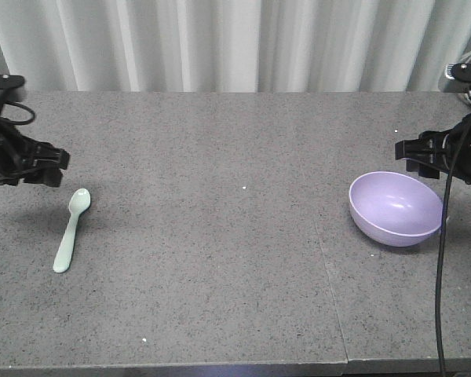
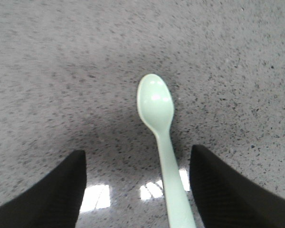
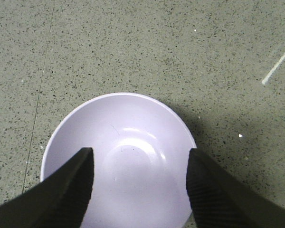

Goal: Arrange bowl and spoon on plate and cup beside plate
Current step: 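Lower the left gripper over the spoon and the right over the bowl rim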

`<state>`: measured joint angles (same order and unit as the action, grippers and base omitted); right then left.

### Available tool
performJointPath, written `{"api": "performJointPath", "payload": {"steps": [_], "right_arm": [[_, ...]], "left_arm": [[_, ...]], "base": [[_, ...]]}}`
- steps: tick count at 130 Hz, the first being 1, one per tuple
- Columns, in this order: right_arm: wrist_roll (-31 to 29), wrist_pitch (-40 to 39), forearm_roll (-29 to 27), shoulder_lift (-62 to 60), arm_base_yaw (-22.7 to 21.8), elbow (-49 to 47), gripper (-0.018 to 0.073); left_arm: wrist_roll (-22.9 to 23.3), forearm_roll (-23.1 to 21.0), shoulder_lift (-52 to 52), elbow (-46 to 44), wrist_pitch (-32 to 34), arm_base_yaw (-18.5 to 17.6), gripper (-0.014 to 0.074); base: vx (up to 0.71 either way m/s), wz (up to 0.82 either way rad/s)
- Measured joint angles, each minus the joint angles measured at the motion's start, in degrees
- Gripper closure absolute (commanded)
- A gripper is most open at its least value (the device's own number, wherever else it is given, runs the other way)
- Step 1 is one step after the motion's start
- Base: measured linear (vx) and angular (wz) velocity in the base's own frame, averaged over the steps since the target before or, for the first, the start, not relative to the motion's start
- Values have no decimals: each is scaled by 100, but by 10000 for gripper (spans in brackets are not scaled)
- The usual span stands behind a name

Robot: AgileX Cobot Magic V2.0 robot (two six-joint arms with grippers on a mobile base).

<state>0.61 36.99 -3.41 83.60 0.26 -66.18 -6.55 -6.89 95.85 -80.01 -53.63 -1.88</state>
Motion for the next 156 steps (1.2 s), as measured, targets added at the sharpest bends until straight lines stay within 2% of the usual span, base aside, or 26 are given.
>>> {"api": "performJointPath", "payload": {"steps": [13, 26, 58, 103, 124, 156], "right_arm": [[-16, -2, 0, 0, 0, 0, 127], [-61, -2, 0, 0, 0, 0, 127], [-61, -2, 0, 0, 0, 0, 127], [-61, -2, 0, 0, 0, 0, 127], [-96, -2, 0, 0, 0, 0, 127], [-96, -7, 0, 0, 0, 0, 127]], "left_arm": [[-1, 6, 377, -375, -294, -133, 135], [199, 25, 723, -717, -587, -211, 135], [394, 136, 1198, -791, -1052, -215, 135], [453, 159, 1347, -826, -1052, -393, 135], [704, 179, 1485, -828, -1077, -440, 135], [841, 233, 1610, -832, -1198, -440, 135]], "base": [[0, 0], [0, 0], [0, 0], [0, 0], [0, 0], [0, 0]]}}
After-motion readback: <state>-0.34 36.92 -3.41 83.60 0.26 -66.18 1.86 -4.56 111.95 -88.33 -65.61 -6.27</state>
